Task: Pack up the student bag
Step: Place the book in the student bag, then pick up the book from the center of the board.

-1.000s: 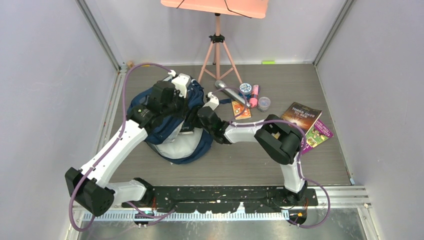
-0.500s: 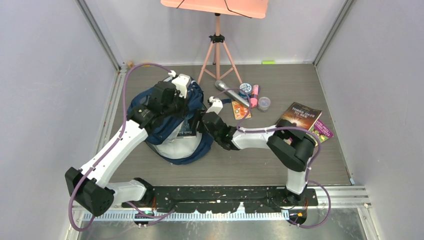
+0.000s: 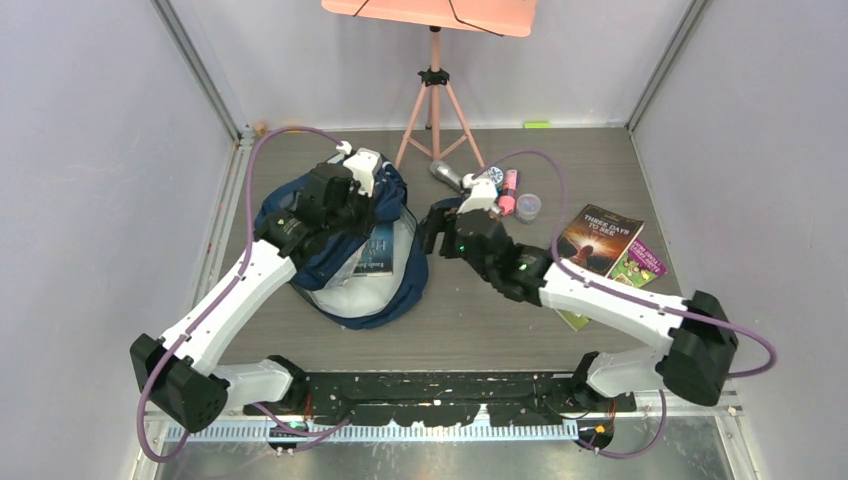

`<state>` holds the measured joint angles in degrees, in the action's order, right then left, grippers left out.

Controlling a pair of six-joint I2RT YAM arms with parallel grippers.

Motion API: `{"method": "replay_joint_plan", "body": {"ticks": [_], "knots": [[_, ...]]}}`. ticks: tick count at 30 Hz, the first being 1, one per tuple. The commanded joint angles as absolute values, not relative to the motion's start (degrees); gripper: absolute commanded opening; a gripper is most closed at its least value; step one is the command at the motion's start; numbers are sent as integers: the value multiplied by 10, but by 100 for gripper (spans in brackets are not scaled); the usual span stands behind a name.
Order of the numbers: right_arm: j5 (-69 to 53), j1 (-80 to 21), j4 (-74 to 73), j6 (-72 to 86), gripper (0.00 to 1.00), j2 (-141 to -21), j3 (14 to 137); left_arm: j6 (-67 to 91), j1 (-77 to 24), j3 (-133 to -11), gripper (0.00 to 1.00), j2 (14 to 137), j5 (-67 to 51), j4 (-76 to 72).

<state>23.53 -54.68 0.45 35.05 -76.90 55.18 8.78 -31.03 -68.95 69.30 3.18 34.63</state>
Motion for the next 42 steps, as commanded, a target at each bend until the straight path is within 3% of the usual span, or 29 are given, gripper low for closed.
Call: {"method": "replay_joint_plan", "body": {"ticks": [1, 8, 15, 28, 42], "knots": [[304, -487, -215, 283, 81, -734, 595, 91, -310, -704, 0, 677, 36, 305], [402, -374, -407, 219, 84, -777, 645, 93, -310, -704, 0, 680, 29, 305], [523, -355, -514, 171, 83, -909, 689, 92, -310, -703, 0, 683, 28, 304], [619, -345, -534, 152, 83, -1129, 739, 86, -310, -703, 0, 674, 37, 305], [677, -290, -505, 133, 80, -1211, 731, 79, -310, -701, 0, 670, 40, 302]]}}
